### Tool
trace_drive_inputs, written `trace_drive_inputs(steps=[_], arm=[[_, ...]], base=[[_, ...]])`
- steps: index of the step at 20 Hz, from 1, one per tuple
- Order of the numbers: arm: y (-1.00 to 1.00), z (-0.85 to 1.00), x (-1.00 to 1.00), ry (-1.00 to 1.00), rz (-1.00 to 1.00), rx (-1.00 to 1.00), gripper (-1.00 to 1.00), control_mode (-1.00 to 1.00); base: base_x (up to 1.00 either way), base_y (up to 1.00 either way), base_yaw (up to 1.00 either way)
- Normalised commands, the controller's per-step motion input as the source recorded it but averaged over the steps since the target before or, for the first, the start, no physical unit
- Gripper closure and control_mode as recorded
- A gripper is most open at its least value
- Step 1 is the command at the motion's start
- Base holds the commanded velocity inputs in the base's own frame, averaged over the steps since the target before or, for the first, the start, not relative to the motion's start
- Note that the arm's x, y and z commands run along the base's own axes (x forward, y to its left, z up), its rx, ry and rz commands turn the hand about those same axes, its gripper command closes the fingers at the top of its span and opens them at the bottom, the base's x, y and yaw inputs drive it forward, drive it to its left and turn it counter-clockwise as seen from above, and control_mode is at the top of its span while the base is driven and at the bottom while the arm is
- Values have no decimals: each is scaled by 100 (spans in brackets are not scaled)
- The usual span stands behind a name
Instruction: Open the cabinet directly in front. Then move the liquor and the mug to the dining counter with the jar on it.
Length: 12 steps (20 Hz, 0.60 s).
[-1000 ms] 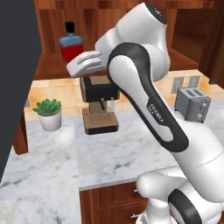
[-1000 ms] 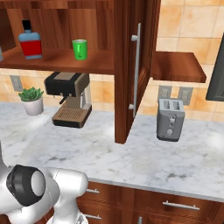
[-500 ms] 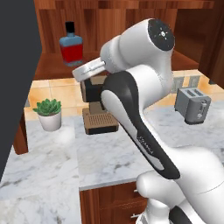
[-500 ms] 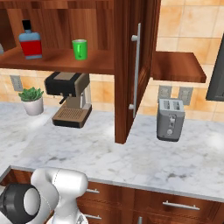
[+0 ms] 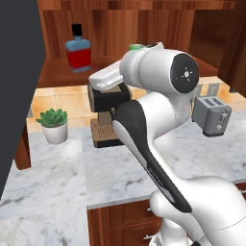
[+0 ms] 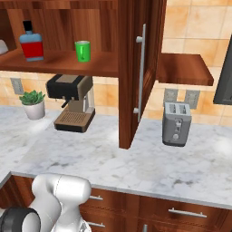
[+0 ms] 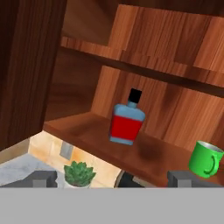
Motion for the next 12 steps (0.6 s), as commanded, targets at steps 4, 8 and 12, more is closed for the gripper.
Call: trace_drive_inputs(steps=[4,8,12], arm=[[-6,21,24,-12,-7,10,-100,-100],[0,19,18,-3,-8,10,-100,-100],[0,10,16,-1,-3,6,-100,-100]], base=[[0,0,0],[0,0,0],[0,0,0]])
